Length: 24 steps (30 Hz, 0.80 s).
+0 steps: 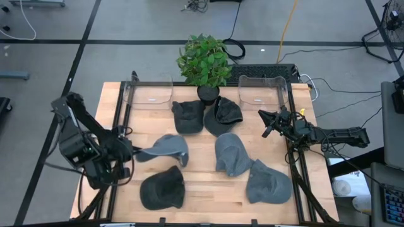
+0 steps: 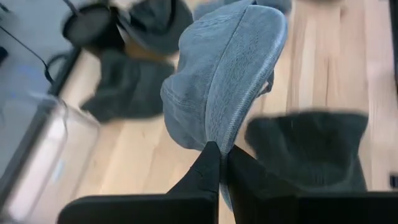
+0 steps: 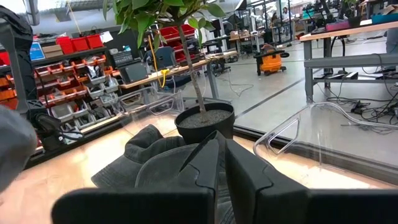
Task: Pick & Place hat
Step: Put the top left gray cap into the right transparent bin
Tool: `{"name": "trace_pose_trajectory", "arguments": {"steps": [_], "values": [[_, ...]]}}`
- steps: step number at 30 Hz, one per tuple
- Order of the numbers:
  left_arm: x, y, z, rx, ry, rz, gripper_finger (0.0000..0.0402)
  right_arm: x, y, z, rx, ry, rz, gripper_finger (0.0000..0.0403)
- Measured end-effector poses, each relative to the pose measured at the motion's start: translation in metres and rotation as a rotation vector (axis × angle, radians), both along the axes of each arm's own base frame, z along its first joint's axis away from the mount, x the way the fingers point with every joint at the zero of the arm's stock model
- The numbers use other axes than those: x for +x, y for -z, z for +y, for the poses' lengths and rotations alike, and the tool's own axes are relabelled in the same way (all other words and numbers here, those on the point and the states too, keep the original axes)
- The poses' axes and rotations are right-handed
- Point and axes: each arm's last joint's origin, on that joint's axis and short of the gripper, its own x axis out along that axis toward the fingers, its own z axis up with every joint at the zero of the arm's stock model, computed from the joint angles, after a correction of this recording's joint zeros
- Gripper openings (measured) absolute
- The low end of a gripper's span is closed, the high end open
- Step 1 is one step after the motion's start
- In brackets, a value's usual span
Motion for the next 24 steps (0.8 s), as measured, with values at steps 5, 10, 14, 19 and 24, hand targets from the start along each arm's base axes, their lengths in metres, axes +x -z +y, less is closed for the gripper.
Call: {"name": "trace_pose_trajectory", "arguments": {"steps": [5, 10, 14, 19, 24], "values": [[0.01, -0.024, 0.007, -0.021, -0.026, -0.13, 0.0009, 0.0, 0.0, 0.0, 0.0, 0.0, 0.0, 0.0016], [0.029, -0.044, 0.009, -0.122, -0.003, -0.236, 0.0009, 0.0, 0.0, 0.0, 0.0, 0.0, 0.0, 0.0016], [0.045, -0.056, 0.011, -0.236, 0.033, -0.307, 0.0009, 0.0, 0.0, 0.0, 0.0, 0.0, 0.0, 0.0016], [0.061, -0.064, 0.019, -0.295, 0.006, -0.393, 0.0009, 0.0, 0.0, 0.0, 0.0, 0.0, 0.0, 0.0016], [0.072, -0.074, 0.029, -0.257, 0.018, -0.481, 0.0009, 0.0, -0.005, 0.001, 0.092, -0.024, -0.129, 0.0016]]}}
